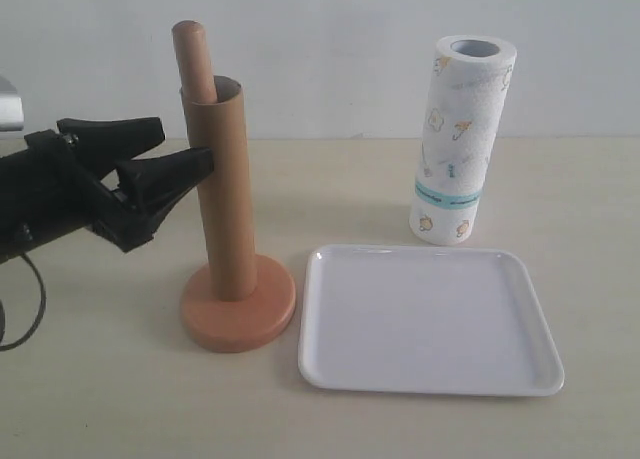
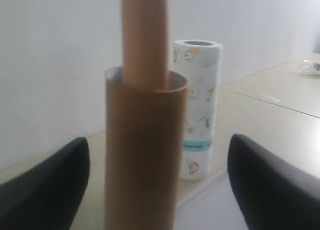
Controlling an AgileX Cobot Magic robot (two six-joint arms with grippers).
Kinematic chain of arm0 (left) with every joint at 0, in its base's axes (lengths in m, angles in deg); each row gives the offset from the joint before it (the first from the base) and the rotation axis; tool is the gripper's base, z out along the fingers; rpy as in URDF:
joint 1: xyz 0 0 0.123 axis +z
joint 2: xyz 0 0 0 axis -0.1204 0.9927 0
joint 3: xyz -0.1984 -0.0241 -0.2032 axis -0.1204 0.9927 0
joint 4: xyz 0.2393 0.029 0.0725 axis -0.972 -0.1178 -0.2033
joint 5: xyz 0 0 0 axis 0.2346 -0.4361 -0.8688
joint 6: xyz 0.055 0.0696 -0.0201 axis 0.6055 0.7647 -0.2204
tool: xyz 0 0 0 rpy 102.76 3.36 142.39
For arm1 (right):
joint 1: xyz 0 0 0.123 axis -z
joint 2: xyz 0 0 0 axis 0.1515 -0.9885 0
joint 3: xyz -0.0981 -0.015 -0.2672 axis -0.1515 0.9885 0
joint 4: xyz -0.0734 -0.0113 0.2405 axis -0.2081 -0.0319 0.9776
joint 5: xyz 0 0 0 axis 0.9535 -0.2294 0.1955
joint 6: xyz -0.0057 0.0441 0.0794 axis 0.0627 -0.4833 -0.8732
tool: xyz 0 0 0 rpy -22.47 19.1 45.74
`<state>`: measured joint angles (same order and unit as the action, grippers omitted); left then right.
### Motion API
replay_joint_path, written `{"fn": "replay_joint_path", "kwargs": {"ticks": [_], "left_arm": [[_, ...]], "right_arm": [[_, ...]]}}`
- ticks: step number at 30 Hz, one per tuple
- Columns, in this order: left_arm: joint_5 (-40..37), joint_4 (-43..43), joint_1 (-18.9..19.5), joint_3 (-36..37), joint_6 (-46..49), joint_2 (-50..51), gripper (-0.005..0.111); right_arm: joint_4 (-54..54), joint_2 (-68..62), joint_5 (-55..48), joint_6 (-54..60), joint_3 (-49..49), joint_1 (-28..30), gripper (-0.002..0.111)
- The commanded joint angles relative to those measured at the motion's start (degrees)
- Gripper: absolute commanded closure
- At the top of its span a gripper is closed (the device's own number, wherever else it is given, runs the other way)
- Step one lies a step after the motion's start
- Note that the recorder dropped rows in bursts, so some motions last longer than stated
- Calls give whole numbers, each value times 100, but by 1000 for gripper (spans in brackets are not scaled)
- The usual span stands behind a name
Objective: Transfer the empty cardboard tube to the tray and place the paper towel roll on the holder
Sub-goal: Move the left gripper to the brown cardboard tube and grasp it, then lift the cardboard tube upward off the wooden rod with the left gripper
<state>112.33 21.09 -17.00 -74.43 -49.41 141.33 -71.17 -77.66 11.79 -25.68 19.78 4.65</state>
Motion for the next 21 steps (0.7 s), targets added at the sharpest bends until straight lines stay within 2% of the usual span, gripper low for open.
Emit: {"fn": "replay_joint_path", "kwargs": {"ticks": [1,9,17,21], "left_arm": [[-146,301,-64,-342,148,321,30],[-129,313,-503,-836,123,765,18],[-168,375,-565,-1116,123,983,19],[-168,450,-565,-1194,123,1110,29]], "right_arm": [[-33,25,77,20,-3,11,103],[-33,25,77,20,-3,11,103],[-33,25,77,20,-3,11,103],[-33,25,77,20,-3,11,103]]}}
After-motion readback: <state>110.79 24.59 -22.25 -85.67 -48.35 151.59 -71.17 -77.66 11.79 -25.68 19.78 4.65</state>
